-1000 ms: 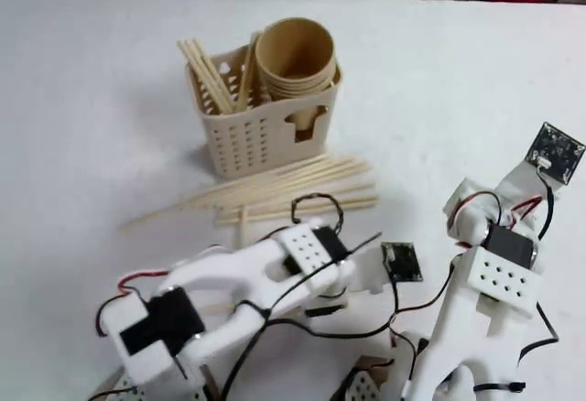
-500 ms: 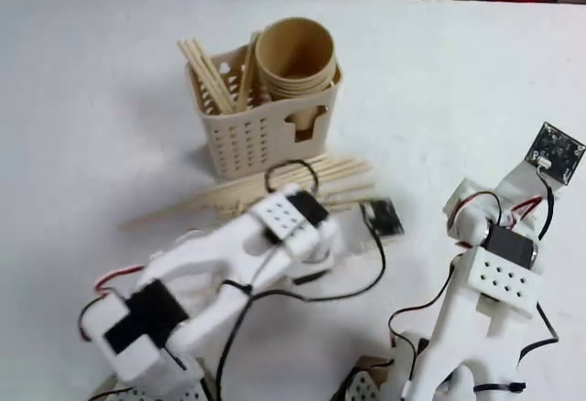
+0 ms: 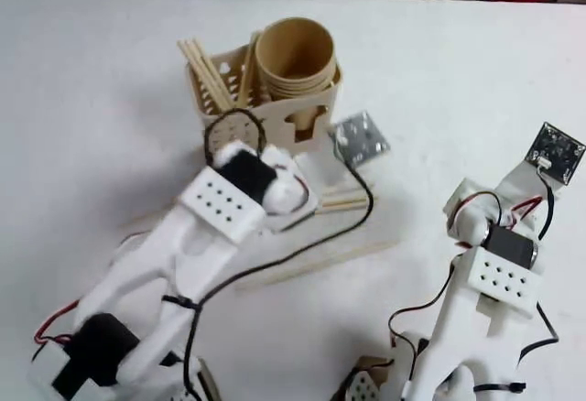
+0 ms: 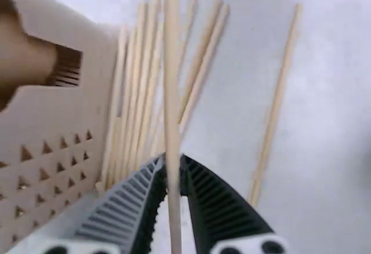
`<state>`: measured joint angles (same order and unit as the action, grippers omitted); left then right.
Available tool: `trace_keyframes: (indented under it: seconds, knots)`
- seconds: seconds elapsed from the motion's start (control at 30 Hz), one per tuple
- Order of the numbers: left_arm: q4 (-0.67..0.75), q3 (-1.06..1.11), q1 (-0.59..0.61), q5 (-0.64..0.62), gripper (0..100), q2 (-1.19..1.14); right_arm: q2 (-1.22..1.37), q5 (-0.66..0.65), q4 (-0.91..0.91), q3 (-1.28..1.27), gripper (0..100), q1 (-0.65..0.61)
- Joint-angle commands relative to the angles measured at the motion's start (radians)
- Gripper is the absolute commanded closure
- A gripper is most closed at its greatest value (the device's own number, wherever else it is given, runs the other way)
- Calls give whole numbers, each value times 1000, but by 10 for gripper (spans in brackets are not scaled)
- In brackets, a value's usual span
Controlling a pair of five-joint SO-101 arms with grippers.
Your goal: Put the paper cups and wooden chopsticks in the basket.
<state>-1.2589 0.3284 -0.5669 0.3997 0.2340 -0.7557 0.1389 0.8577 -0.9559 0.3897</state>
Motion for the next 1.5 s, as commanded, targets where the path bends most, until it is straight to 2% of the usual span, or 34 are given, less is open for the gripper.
trace_keyframes:
  seconds: [0.0, 0.3, 0.43, 0.57, 0.77, 1.0, 1.13, 1.47]
  knots:
    - [-48, -183, 41, -31, 979, 53, -16, -3, -19, 52, 981, 10]
    - [-130, -545, 41, -34, 979, 59, -15, -3, -19, 51, 981, 8]
    - [-143, -706, 41, -97, 979, 59, -15, -3, -19, 51, 981, 7]
    - [-121, -827, 62, -155, 979, 61, -15, -3, -19, 51, 981, 7]
    - [6, -901, 154, -192, 979, 61, -15, -3, -19, 51, 981, 5]
    - [161, -836, 240, -210, 980, 61, -15, -3, -19, 49, 981, 4]
    - [311, -694, 285, -275, 980, 62, -16, -3, -19, 49, 981, 4]
    - [746, -210, 323, -284, 980, 171, -15, -3, -19, 49, 981, 4]
